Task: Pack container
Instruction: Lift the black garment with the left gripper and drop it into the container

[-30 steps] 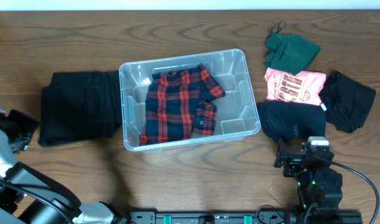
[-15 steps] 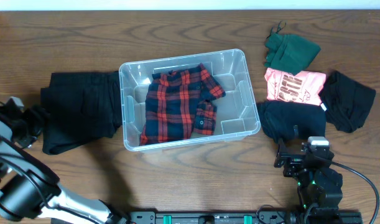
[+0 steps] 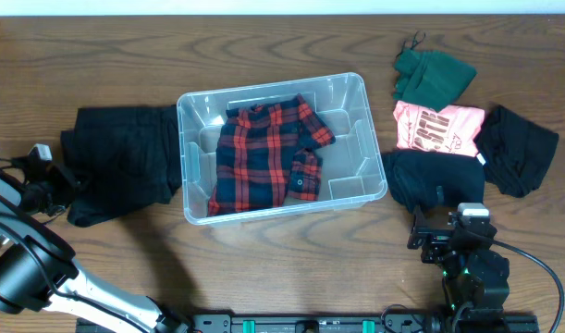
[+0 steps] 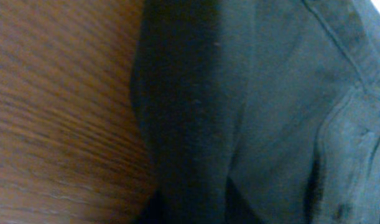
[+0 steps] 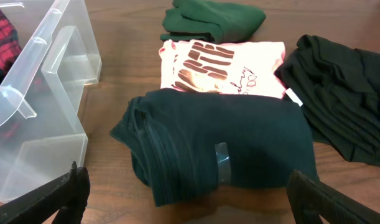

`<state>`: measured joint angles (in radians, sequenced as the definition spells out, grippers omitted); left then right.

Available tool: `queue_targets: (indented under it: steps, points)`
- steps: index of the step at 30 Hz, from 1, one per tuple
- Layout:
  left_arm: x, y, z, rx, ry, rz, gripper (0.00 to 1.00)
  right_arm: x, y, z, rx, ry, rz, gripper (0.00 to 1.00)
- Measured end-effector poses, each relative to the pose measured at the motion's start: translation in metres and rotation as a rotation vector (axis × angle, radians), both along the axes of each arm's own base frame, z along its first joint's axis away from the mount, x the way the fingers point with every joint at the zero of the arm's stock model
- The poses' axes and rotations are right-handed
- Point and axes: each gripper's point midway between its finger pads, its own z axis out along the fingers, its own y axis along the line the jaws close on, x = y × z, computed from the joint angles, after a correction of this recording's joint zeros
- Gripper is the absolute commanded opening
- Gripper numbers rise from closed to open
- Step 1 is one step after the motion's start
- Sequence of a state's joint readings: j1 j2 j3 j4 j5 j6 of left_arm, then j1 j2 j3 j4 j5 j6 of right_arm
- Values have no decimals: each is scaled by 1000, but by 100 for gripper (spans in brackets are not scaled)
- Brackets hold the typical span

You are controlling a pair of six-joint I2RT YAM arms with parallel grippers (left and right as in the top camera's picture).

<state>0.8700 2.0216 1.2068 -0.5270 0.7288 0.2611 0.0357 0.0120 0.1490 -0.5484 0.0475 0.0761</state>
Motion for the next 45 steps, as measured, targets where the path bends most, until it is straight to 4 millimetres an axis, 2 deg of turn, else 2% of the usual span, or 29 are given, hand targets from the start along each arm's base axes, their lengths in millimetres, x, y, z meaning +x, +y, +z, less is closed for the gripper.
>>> queue_targets:
  steps: [6,9,12,16,17,19,22,26,29,33,37,40,45]
  points:
    - [-9,-19,13,-123,55,9,6,0,0,0,0,0,0,99]
    - [-12,-25,43,-163,78,25,6,0,0,0,0,0,0,99]
    - [-8,-23,109,-100,17,39,6,0,0,0,0,0,0,99]
    - [-2,-26,225,114,-190,59,6,0,0,0,0,0,0,99]
    - [-4,-32,253,162,-247,65,6,0,0,0,0,0,0,99]
    - [-11,-51,296,218,-331,72,6,0,0,0,0,0,0,99]
    - [-19,-92,332,213,-400,50,6,0,0,0,0,0,0,99]
    - [-9,-156,346,110,-424,-46,6,0,0,0,0,0,0,99]
    - [12,-204,350,28,-455,-153,6,0,0,0,0,0,0,99]
    - [34,-271,368,-19,-543,-292,6,0,0,0,0,0,0,99]
    - [41,-332,381,-34,-606,-381,6,0,0,0,0,0,0,99]
    - [44,-380,377,-55,-613,-457,6,0,0,0,0,0,0,99]
    - [61,-436,357,-111,-595,-526,6,0,0,0,0,0,0,99]
